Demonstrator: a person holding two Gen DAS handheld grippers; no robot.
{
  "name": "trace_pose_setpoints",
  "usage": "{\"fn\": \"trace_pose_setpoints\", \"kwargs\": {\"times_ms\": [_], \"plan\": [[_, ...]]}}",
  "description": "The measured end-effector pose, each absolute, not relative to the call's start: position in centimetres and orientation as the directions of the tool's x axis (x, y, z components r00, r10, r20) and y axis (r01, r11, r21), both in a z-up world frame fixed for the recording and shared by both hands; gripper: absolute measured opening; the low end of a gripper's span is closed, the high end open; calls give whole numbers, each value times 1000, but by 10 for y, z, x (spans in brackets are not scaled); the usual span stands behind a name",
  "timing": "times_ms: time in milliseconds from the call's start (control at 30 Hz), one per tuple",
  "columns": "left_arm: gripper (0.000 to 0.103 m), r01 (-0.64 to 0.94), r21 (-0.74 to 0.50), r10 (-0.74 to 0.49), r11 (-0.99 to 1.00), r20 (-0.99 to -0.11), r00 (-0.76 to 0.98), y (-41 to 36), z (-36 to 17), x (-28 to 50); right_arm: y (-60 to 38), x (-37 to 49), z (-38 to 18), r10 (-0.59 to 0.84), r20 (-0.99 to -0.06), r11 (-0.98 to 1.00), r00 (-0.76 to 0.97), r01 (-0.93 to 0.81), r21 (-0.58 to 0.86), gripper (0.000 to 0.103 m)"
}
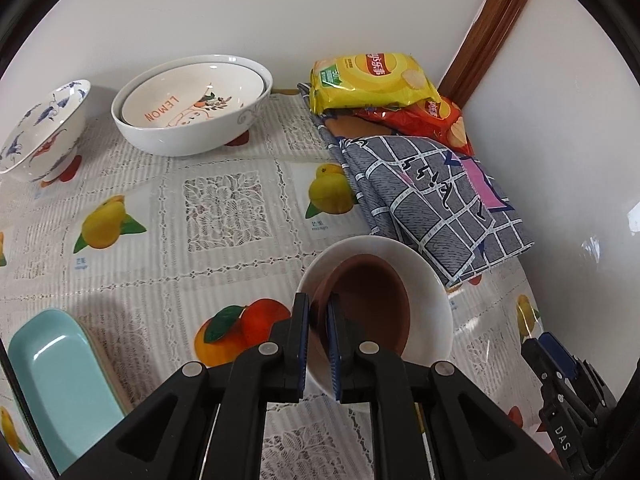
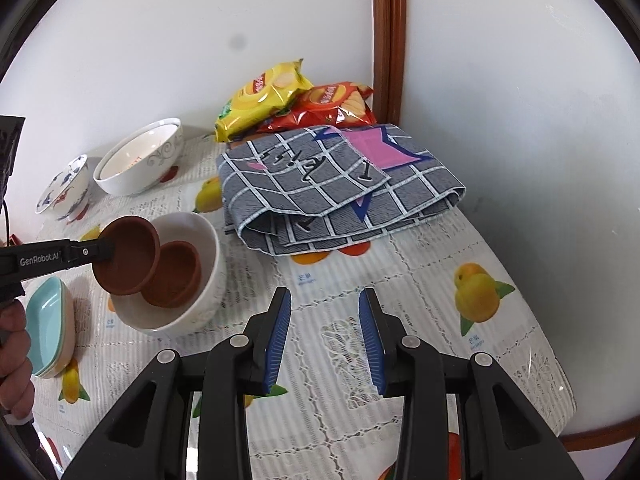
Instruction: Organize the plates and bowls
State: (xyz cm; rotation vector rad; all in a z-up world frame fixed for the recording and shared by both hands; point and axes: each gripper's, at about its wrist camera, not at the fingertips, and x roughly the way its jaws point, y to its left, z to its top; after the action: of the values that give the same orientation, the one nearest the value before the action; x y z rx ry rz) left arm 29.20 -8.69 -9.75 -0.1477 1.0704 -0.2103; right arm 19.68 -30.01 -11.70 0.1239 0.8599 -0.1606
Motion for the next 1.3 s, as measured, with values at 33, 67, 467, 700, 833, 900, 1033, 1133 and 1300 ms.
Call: {"fn": "trace_pose_setpoints", "kwargs": {"times_ms": [33, 67, 467, 700, 833, 900, 1033, 1133, 1300], "plan": [[10, 97, -222, -242, 970, -855, 460, -89, -100, 294, -301, 197, -118, -88, -763, 980, 641, 191, 47, 35], [10, 95, -224, -243, 970, -856, 456, -91, -103, 296, -302, 197, -119, -88, -764, 980, 639, 192, 48, 35], [11, 97, -260, -276, 961, -863, 423, -100, -115, 302, -306, 196, -127, -84, -783, 980, 616, 195, 49, 35], [11, 85, -296, -305, 951, -866, 397, -98, -119, 301, -303, 196, -131, -76, -794, 981, 603, 189, 50, 35], [15, 105, -288, -305, 952, -864, 399, -99, -115, 296, -299, 193, -130, -71, -795, 983, 602, 179, 48, 35], [18, 114, -274, -296, 955, -862, 411, -100, -110, 292, -297, 192, -128, -69, -794, 984, 604, 174, 48, 35], [25, 128, -260, -290, 957, -855, 430, -97, -100, 284, -291, 190, -123, -66, -794, 986, 605, 161, 41, 35], [30, 129, -250, -281, 960, -849, 448, -92, -90, 277, -285, 187, -117, -65, -789, 988, 611, 153, 37, 35], [45, 122, -211, -244, 970, -840, 486, -83, -73, 261, -279, 179, -105, -39, -779, 988, 626, 142, 65, 57]]}}
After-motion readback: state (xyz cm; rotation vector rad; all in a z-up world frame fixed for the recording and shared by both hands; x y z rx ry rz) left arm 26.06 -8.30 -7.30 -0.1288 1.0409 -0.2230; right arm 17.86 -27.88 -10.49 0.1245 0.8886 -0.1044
